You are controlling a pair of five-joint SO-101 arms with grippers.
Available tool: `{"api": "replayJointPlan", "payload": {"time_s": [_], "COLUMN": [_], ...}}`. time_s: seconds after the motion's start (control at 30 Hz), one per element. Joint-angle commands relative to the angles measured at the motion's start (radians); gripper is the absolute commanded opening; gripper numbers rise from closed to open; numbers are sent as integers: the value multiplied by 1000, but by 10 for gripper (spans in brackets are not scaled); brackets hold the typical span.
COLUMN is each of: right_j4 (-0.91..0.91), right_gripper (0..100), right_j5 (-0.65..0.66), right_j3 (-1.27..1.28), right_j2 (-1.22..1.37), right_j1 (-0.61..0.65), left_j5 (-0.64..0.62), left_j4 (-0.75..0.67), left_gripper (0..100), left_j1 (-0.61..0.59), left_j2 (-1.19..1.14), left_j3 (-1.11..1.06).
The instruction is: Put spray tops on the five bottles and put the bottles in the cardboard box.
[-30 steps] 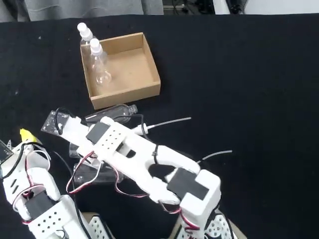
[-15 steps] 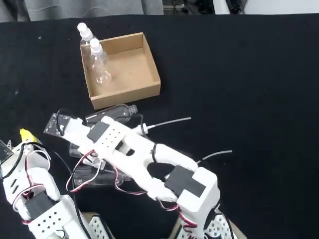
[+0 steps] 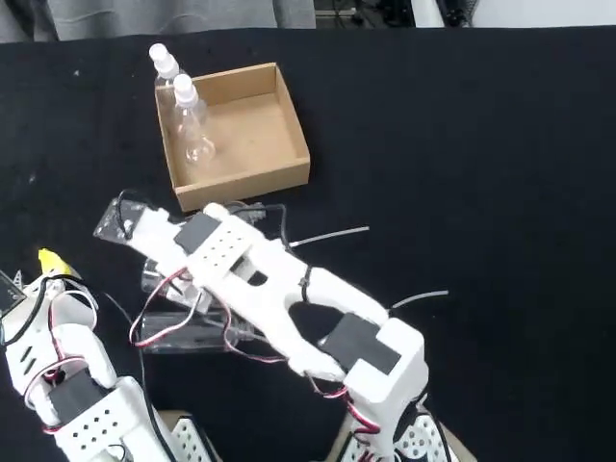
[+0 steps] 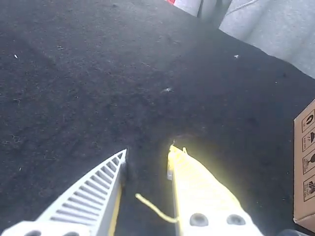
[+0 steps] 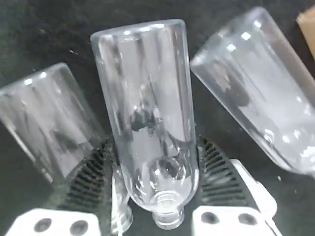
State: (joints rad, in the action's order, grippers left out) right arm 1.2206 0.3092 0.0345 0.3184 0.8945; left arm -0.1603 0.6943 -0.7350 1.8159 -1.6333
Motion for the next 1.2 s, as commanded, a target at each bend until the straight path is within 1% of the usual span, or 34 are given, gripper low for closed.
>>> {"api": "replayJointPlan", "payload": {"time_s": [0.0,0.3,0.53,0.7,1.1,1.17], "right_j4": [58,123,110,46,41,41], "right_gripper": [103,103,103,103,103,103], "right_j5": [6,6,6,6,5,5], "right_j3": [-81,-124,1,104,197,205], "right_j2": [-13,-47,-246,-358,-516,-535], "right_j1": [-29,-23,-26,-29,-34,-58], "left_j5": [-6,-8,-8,-8,-8,-8], "left_j4": [-21,-21,-21,-21,-21,-21], "left_gripper": [123,123,123,123,123,123], "left_j1": [2,2,2,2,2,2], "left_j2": [9,9,9,9,9,9], "left_j3": [28,27,27,27,27,27]}}
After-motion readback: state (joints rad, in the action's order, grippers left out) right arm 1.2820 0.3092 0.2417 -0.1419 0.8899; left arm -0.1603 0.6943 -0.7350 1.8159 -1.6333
